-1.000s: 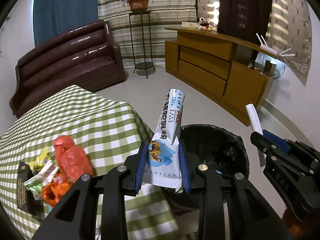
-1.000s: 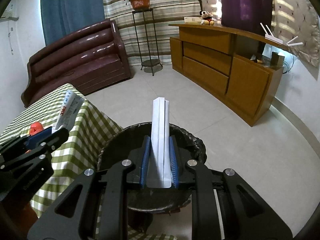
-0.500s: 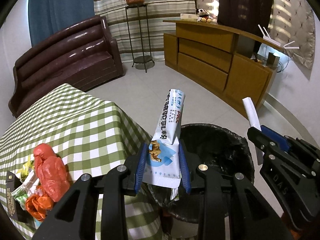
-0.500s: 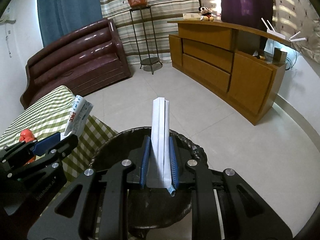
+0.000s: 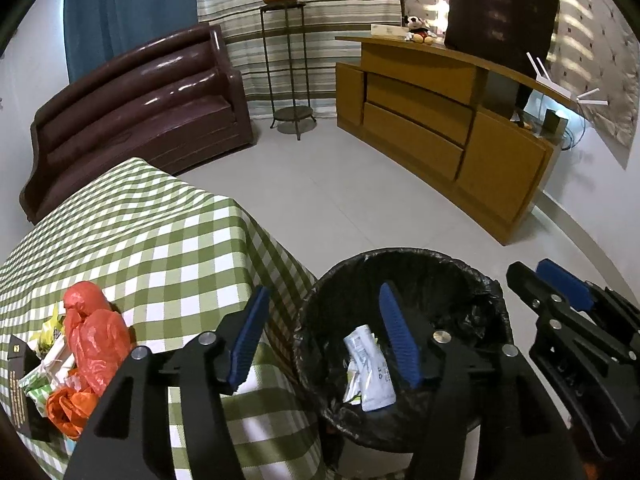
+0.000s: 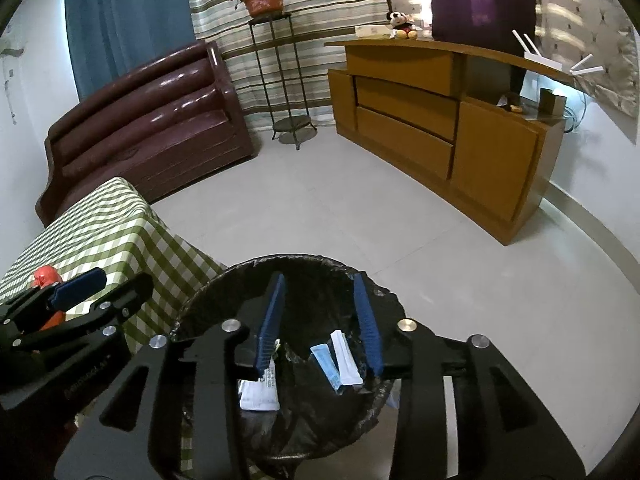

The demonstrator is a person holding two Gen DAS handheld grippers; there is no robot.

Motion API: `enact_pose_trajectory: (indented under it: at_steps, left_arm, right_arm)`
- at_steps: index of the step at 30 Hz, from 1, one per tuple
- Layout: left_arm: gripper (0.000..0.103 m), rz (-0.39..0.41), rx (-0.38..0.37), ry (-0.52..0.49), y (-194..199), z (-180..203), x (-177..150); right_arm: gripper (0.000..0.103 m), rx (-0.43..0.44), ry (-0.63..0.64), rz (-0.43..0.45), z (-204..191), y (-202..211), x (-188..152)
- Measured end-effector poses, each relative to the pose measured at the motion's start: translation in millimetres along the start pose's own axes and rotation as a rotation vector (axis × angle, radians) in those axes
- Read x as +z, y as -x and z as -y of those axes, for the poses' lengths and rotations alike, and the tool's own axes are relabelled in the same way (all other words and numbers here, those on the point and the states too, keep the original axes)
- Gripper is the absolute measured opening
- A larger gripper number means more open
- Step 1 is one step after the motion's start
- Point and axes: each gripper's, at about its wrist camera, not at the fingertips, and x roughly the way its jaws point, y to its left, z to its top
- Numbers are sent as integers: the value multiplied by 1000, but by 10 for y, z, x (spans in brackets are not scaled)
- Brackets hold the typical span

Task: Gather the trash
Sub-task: 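Move both open tools back toward the table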

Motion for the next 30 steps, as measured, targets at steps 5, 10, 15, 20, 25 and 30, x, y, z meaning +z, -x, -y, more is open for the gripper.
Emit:
enact_pose_trajectory:
  at_steps: [5,10,15,20,25,30]
  left_arm:
    - [67,11,-4,12,90,-62,-10]
    - [70,24,-2,17,239,-126,-53]
    - [70,38,2,18,452,-258,-137]
    - [70,46,20,29,645,-435,-258]
    - [71,54,49,46,849,-674,-407]
    - [71,60,86,66,1018,-918,-563]
  right_arm:
    - [51,-15,-10,4,1,91,-10]
    - [58,-20,-19,1,-28,207,-44]
    - [58,-12,-13,-7,-135,332,-105]
    - [58,7,11,-13,-317,442,-168]
    - [58,35,36,-18,-561,567,-238]
    - [58,63,66,-24,-841,693,-317]
